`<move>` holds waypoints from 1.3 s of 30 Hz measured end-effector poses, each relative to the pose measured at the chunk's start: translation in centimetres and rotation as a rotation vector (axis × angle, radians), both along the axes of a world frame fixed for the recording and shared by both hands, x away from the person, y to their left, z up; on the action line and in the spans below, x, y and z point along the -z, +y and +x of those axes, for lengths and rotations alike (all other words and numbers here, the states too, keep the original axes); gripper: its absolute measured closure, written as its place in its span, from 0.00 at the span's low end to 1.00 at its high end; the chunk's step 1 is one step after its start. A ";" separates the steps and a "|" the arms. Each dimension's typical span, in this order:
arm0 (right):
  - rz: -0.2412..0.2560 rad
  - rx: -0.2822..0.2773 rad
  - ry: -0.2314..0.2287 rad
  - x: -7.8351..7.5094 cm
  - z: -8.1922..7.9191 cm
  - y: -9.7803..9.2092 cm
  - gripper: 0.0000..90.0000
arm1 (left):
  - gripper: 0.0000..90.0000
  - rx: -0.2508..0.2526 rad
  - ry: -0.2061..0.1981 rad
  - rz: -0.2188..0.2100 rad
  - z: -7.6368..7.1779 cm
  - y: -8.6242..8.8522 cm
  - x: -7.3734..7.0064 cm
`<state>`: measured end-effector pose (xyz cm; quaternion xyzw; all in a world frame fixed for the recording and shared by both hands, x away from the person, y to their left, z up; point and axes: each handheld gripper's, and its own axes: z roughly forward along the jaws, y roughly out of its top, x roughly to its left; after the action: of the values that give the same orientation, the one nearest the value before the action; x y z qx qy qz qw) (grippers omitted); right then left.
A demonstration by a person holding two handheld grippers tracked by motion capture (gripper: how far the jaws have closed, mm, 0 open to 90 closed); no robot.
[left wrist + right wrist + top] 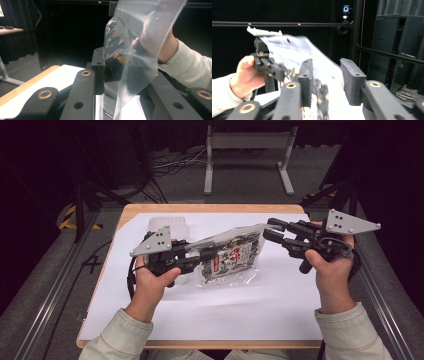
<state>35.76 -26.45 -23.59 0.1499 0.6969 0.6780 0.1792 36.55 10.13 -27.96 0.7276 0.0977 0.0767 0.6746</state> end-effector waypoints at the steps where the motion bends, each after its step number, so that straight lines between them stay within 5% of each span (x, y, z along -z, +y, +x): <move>1: -0.003 0.009 -0.003 0.0 -0.1 -0.1 0.67 | 0.81 -0.005 -0.002 0.003 0.1 0.0 -0.2; 5: -0.015 0.044 -0.021 0.1 -0.2 -0.4 0.62 | 0.81 -0.022 -0.006 0.020 0.5 0.2 -1.0; 14: -0.024 0.123 -0.016 0.5 -0.1 -1.7 0.51 | 0.81 -0.089 0.000 -0.019 1.7 1.9 -2.2; 23: -0.005 0.149 0.014 1.5 0.1 -2.3 0.52 | 0.81 -0.191 -0.008 0.008 3.0 3.2 -3.2; 39: 0.001 0.193 0.033 2.9 0.1 -3.7 0.53 | 0.81 -0.314 0.019 -0.018 4.7 7.0 -3.7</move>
<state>35.82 -30.11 -26.51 0.2275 0.6817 0.6555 0.2320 41.26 17.12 -24.28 0.6979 0.2173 0.1734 0.6601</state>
